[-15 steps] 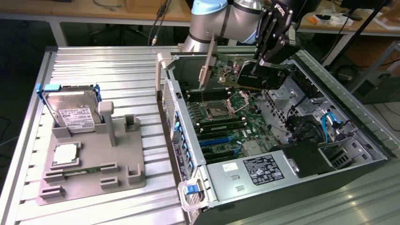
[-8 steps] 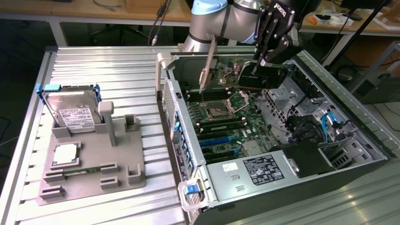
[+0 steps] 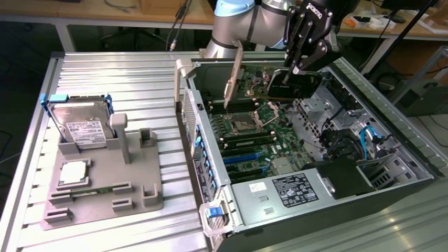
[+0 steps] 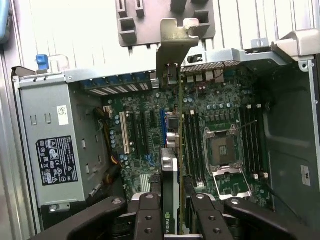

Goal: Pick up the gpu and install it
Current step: 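Insert the gpu into the slot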

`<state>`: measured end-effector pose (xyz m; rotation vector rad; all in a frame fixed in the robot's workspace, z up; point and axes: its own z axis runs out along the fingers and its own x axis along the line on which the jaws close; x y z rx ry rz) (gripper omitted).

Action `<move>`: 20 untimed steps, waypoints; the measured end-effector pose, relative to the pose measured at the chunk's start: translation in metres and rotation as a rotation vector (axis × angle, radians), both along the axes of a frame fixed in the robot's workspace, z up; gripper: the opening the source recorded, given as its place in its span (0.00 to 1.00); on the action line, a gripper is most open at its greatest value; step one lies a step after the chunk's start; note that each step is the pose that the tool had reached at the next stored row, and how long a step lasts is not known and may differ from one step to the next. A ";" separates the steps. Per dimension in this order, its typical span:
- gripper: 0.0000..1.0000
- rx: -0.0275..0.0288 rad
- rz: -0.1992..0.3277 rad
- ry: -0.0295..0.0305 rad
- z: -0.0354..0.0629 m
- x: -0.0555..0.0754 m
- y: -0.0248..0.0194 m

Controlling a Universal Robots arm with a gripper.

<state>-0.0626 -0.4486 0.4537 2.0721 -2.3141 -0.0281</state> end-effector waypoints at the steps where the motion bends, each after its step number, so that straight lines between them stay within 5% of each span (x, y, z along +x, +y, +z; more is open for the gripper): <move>1: 0.27 0.0000 0.008 0.0000 0.0000 0.000 0.0000; 10: 0.27 0.0001 0.081 0.0000 0.0000 0.000 0.0000; 20: 0.27 0.0000 0.082 0.0000 -0.0009 0.000 0.0001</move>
